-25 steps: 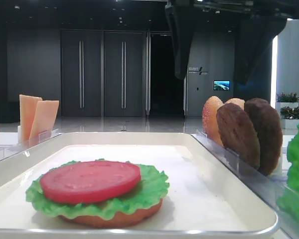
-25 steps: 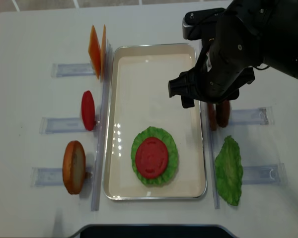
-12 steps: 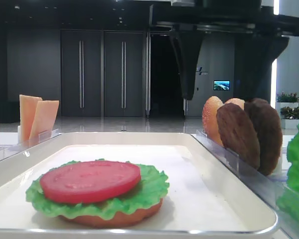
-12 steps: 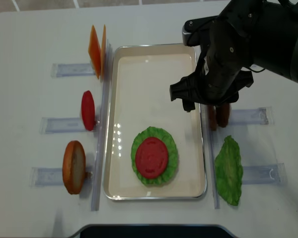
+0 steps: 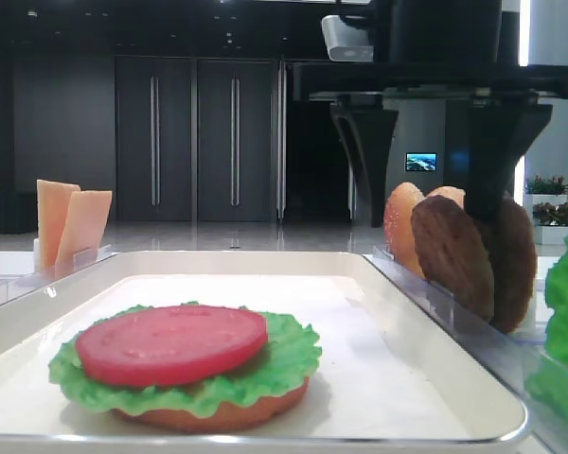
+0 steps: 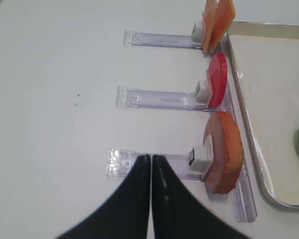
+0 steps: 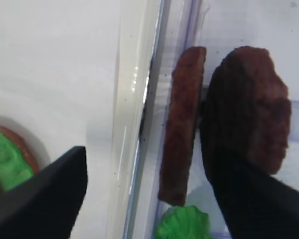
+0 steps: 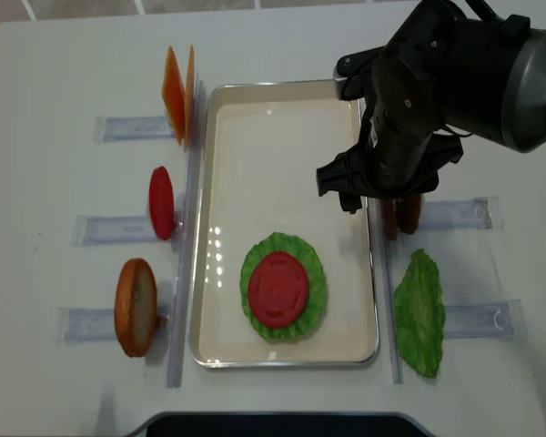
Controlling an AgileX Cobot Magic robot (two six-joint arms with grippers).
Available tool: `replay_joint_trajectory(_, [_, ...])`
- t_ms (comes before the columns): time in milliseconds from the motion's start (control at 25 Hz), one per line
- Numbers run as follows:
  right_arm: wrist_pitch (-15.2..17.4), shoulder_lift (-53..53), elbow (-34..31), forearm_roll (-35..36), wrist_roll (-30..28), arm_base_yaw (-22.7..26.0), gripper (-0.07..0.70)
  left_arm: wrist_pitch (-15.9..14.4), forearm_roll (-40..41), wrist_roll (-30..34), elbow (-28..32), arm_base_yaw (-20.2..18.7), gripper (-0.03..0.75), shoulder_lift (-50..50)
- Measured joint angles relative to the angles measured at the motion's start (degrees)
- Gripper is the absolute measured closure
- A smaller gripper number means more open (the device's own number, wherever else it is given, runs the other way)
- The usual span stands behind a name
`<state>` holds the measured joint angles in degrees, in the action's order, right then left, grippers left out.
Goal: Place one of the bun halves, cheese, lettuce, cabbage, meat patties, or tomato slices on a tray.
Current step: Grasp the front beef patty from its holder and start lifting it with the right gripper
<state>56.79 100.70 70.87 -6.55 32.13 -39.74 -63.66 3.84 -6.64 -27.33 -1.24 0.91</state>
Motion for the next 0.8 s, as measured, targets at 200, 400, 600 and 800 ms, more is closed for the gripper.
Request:
replay_joint_trajectory(200, [-0.4, 0.9, 0.0, -0.6, -0.2, 0.8, 0.104, 0.0, 0.0, 0.0, 0.0, 0.0, 0.715, 0.0])
replay_joint_trajectory(400, [-0.6, 2.7, 0.1, -1.4, -0.2, 0.8, 0.110, 0.0, -0.1, 0.0, 0.0, 0.0, 0.715, 0.0])
replay_joint_trajectory(600, [-0.8, 3.1, 0.1, -2.6, -0.4, 0.8, 0.207, 0.0, -0.1, 0.0, 0.0, 0.0, 0.715, 0.0])
replay_joint_trajectory(800, [-0.8, 3.1, 0.1, -2.9, -0.5, 0.8, 0.402, 0.0, -0.1, 0.0, 0.0, 0.0, 0.715, 0.0])
